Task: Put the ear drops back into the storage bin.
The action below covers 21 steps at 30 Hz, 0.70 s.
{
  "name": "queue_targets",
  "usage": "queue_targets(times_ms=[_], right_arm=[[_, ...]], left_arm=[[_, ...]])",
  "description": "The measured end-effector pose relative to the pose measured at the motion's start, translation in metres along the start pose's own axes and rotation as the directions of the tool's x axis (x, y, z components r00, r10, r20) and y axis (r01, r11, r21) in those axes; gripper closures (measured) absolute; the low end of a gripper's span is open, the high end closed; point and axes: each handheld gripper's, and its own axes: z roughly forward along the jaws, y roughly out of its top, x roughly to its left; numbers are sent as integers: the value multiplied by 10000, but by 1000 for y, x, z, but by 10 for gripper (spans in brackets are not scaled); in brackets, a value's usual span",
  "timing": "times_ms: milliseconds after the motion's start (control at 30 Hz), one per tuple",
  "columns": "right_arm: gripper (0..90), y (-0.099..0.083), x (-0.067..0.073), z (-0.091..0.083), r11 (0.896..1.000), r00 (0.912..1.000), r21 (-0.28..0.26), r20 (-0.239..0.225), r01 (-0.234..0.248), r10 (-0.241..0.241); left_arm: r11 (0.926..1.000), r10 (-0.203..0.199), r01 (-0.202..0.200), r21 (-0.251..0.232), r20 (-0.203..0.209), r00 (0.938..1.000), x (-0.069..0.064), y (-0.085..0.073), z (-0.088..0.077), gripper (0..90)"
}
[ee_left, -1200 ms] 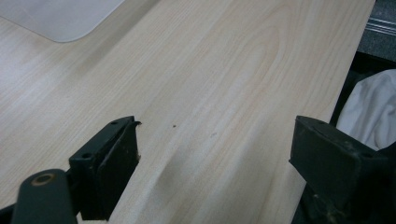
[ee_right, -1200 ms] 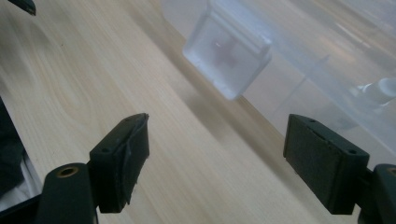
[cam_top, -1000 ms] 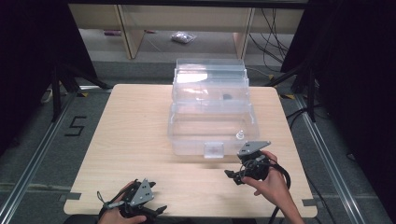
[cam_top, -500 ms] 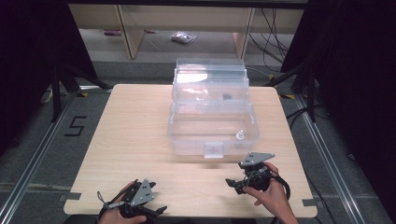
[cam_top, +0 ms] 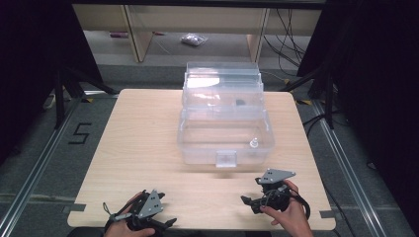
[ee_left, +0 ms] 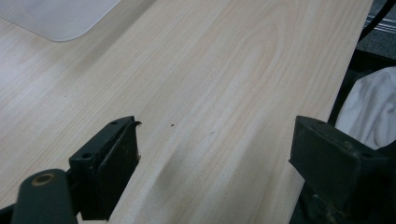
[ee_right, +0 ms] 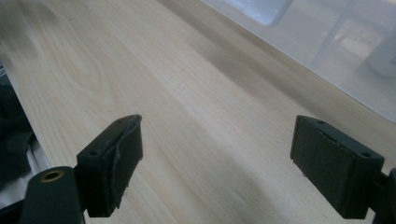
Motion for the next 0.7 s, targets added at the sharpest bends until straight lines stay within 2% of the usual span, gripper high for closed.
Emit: queue_targets(times_ms=[100, 133, 200, 300, 333, 367, 433, 500, 533, 567, 600, 633, 667, 700], right_arm=[[175, -6, 0, 0, 9999, 10000, -91, -15, 50, -51], [175, -8, 0, 1, 9998, 9999, -206, 70, -72, 73], [175, -11, 0, 0, 10000, 10000, -43, -71, -16, 16], [174, -14, 1, -1, 9996, 9996, 14, 10, -272, 272], [174, -15, 0, -1, 9999, 9998, -34, -120, -127, 127], [174, -15, 3, -3, 9987, 9988, 96, -22, -497, 497], [172, -16, 2, -5, 9996, 9996, -77, 63, -281, 281], [169, -18, 3, -6, 9989, 9989, 10, 131, -461, 461], [167, -20, 3, -5, 9992, 9991, -135, 165, -387, 390], [166, -20, 4, -6, 9989, 9988, 85, 163, -468, 467], [165, -22, 4, -4, 9991, 9989, -115, 212, -419, 421], [164, -23, 6, -5, 9983, 9980, 55, 224, -586, 585], [164, -23, 6, -6, 9984, 9987, 306, 210, -479, 473], [164, -25, 5, -3, 9991, 9987, 109, 317, -412, 409]], left_arm=[[10000, -93, 93, -27, 20, 10000, 0, 0, 0, 149], [10000, -35, 35, 6, -7, 10000, 0, 0, 0, 149], [10000, -46, 46, -11, 7, 10000, 0, 0, 0, 149], [10000, -22, 22, 22, 7, 10000, 0, 0, 0, 149], [10000, -48, 48, -1, 2, 10000, 0, 0, 0, 149], [9999, -131, 131, -62, 58, 9999, -1, 0, 0, 149], [10000, -71, 71, 0, -7, 10000, 0, 0, 0, 149], [10000, -78, 78, -1, 7, 10000, 0, 0, 0, 149], [10000, -61, 61, 6, 8, 10000, 0, 0, 0, 149], [10000, -24, 23, 36, 11, 10000, 0, 0, 0, 149], [10000, -24, 24, 37, 10, 10000, 0, 0, 0, 149], [10000, -32, 32, 33, 8, 10000, 0, 0, 0, 149], [10000, -55, 55, 12, -3, 10000, 0, 0, 0, 149], [10000, -81, 81, -10, 0, 10000, 0, 0, 0, 149]])
